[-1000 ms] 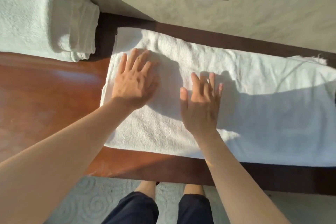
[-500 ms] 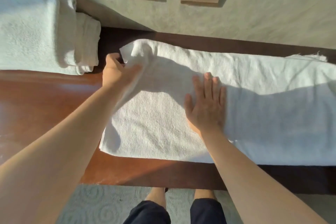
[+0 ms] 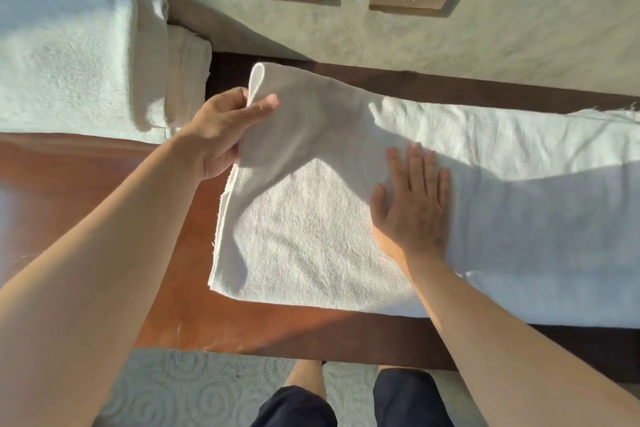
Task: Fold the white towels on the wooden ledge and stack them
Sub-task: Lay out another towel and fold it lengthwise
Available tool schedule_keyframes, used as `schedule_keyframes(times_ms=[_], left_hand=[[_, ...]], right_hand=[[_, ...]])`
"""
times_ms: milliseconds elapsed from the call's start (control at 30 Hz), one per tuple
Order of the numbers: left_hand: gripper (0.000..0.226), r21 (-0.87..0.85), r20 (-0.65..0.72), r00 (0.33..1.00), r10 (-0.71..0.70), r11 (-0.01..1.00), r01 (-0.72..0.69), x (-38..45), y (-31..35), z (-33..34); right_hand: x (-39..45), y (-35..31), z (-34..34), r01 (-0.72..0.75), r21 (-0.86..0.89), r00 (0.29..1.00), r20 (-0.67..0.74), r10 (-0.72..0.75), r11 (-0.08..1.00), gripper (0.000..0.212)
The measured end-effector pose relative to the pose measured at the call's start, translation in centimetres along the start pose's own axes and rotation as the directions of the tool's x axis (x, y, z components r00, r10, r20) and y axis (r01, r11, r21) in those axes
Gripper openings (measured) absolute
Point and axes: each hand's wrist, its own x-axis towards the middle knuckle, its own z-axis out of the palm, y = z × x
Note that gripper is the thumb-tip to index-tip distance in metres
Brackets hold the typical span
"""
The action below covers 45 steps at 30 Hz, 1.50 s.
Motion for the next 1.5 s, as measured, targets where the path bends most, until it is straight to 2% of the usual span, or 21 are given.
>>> schedule_keyframes(times_ms=[67, 167, 200, 233, 300, 333, 400, 500, 600, 733, 833, 900, 967, 1033, 1067, 1200, 1267, 1333, 1400, 1433, 1500], left_hand=[[0.053, 0.111, 0.138, 0.99, 0.031, 0.993, -0.047, -0.1, 0.2, -0.2], [0.049, 0.392, 0.257, 0.964, 0.067, 0.905, -0.168, -0.4, -0.1, 1.2], [0.044, 0.537, 0.276, 0.956, 0.094, 0.81, -0.235, -0.5, -0.6, 1.9], [0.038, 0.684, 0.298, 0.942, 0.155, 0.654, -0.323, -0.4, -1.3, 2.7], [0.031, 0.816, 0.366, 0.878, 0.308, 0.347, -0.462, -0.3, -3.0, 3.7], [0.032, 0.829, 0.385, 0.851, 0.358, 0.272, -0.489, -0.3, -3.7, 3.9], [0.037, 0.826, 0.395, 0.803, 0.447, 0.209, -0.523, -0.3, -4.7, 3.7], [0.052, 0.832, 0.464, 0.774, 0.431, 0.086, -0.548, -1.5, -6.3, 4.5], [0.049, 0.816, 0.428, 0.783, 0.452, 0.18, -0.549, -3.0, -8.0, 5.3], [0.033, 0.825, 0.172, 0.688, 0.705, 0.278, -0.491, -3.7, -8.9, 5.3], [0.051, 0.872, 0.066, 0.747, 0.661, 0.327, -0.365, -3.3, -8.6, 4.5], [0.039, 0.857, 0.052, 0.777, 0.627, 0.372, -0.357, -3.2, -7.9, 4.0], [0.016, 0.796, -0.068, 0.786, 0.614, 0.508, -0.328, -3.1, -6.7, 3.7], [0.014, 0.73, -0.217, 0.793, 0.569, 0.634, -0.255, -2.7, -5.5, 3.5], [0.017, 0.719, -0.223, 0.81, 0.542, 0.653, -0.239, -2.5, -5.2, 3.1], [0.06, 0.794, 0.079, 0.913, 0.4, 0.529, -0.3, -2.3, -4.6, 1.9], [0.054, 0.84, 0.111, 0.892, 0.437, 0.439, -0.319, -2.1, -4.7, 1.7], [0.038, 0.846, 0.115, 0.862, 0.494, 0.406, -0.345, -1.7, -4.7, 1.6], [0.025, 0.843, -0.026, 0.86, 0.509, 0.473, -0.255, -1.1, -4.5, 1.5], [0.02, 0.82, -0.197, 0.829, 0.524, 0.552, -0.154, -0.7, -4.4, 1.3], [0.019, 0.65, -0.584, 0.652, 0.484, 0.76, 0.019, 0.1, -4.4, 0.9]], right_hand=[[0.1, 0.0, 0.1, 0.006, -0.007, 1.0, -0.006, -0.006, 1.0, 0.062], [0.1, 0.0, 0.1, -0.002, -0.003, 1.0, -0.022, 0.002, 1.0, 0.061], [0.1, 0.0, 0.0, -0.006, 0.005, 1.0, -0.026, 0.006, 1.0, 0.061], [0.0, -0.1, -0.1, -0.012, 0.018, 1.0, -0.021, 0.013, 1.0, 0.06], [0.0, -0.1, -0.5, -0.023, 0.037, 1.0, 0.01, 0.022, 0.999, 0.06], [-0.1, -0.1, -0.7, -0.026, 0.044, 0.999, 0.035, 0.024, 0.999, 0.06], [-0.1, -0.2, -1.0, -0.035, 0.037, 0.995, 0.095, 0.031, 0.999, 0.062], [0.0, -0.1, -1.2, -0.045, 0.025, 0.987, 0.155, 0.041, 0.999, 0.062], [0.0, -0.1, -1.1, -0.05, 0.058, 0.992, 0.119, 0.042, 0.997, 0.06], [-0.1, -0.2, -1.3, -0.075, 0.095, 0.991, 0.116, 0.064, 0.993, 0.06], [0.0, -0.3, -1.3, -0.078, 0.121, 0.99, 0.123, 0.063, 0.99, 0.064], [-0.1, -0.2, -1.2, -0.072, 0.116, 0.992, 0.111, 0.059, 0.991, 0.065], [-0.2, 0.0, -1.2, -0.069, 0.113, 0.993, 0.108, 0.056, 0.991, 0.066], [-0.1, -0.1, -1.2, -0.064, 0.105, 0.989, 0.142, 0.049, 0.992, 0.067], [-0.1, -0.1, -1.2, -0.064, 0.102, 0.986, 0.162, 0.047, 0.993, 0.067], [0.0, -0.1, -1.3, -0.076, 0.116, 0.982, 0.183, 0.054, 0.99, 0.067], [0.0, -0.1, -1.3, -0.079, 0.112, 0.98, 0.191, 0.057, 0.991, 0.068], [0.0, -0.1, -1.3, -0.075, 0.104, 0.979, 0.196, 0.054, 0.992, 0.068], [0.0, -0.1, -1.3, -0.07, 0.099, 0.979, 0.199, 0.049, 0.993, 0.068], [0.0, -0.1, -1.2, -0.066, 0.097, 0.98, 0.194, 0.046, 0.993, 0.067], [0.0, -0.1, -1.0, -0.062, 0.095, 0.984, 0.174, 0.045, 0.994, 0.067]])
